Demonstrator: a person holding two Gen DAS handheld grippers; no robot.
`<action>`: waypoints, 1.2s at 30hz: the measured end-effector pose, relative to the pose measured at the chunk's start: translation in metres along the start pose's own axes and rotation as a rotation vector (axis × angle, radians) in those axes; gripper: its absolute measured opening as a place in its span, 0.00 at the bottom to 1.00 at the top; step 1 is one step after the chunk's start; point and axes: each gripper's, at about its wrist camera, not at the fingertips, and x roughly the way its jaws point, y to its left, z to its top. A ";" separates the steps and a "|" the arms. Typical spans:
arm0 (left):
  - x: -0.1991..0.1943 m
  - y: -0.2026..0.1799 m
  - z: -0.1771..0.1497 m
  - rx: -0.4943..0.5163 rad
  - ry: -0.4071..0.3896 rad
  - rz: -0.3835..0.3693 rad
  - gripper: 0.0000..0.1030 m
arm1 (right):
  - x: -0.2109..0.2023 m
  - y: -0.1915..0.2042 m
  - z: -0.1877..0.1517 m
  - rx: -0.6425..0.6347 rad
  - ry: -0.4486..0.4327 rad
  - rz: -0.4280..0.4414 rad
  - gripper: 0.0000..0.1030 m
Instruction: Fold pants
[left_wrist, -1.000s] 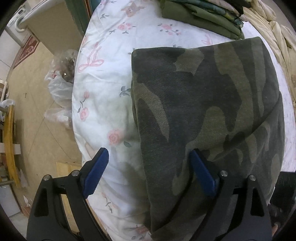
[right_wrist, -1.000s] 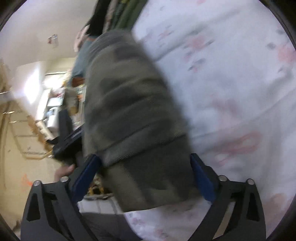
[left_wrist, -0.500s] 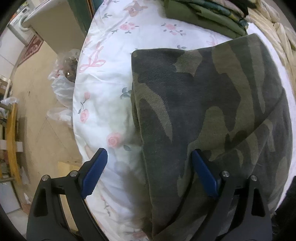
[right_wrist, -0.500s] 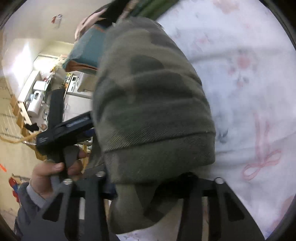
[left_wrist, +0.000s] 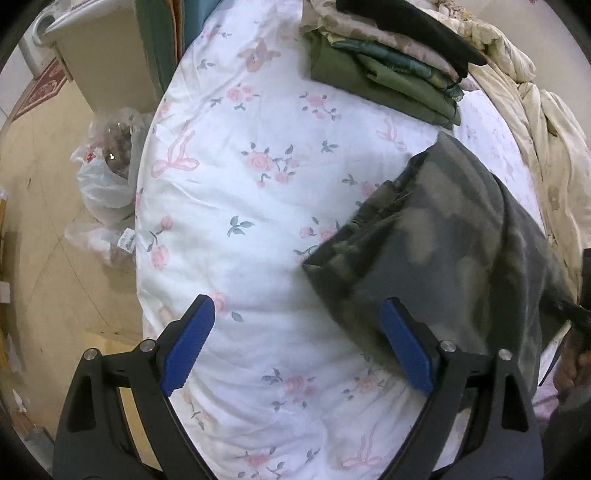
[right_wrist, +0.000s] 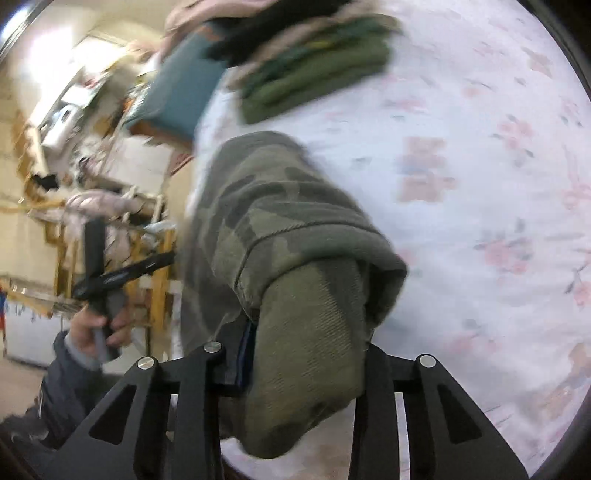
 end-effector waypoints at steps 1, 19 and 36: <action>0.000 -0.001 -0.001 -0.007 0.003 -0.009 0.87 | 0.002 -0.008 0.001 0.025 -0.010 -0.014 0.37; 0.056 -0.080 0.032 0.144 0.057 -0.152 0.91 | -0.010 -0.060 -0.103 0.517 -0.312 0.180 0.99; 0.034 -0.113 -0.009 0.317 -0.009 -0.082 0.21 | 0.020 0.019 -0.072 0.158 -0.291 0.096 0.18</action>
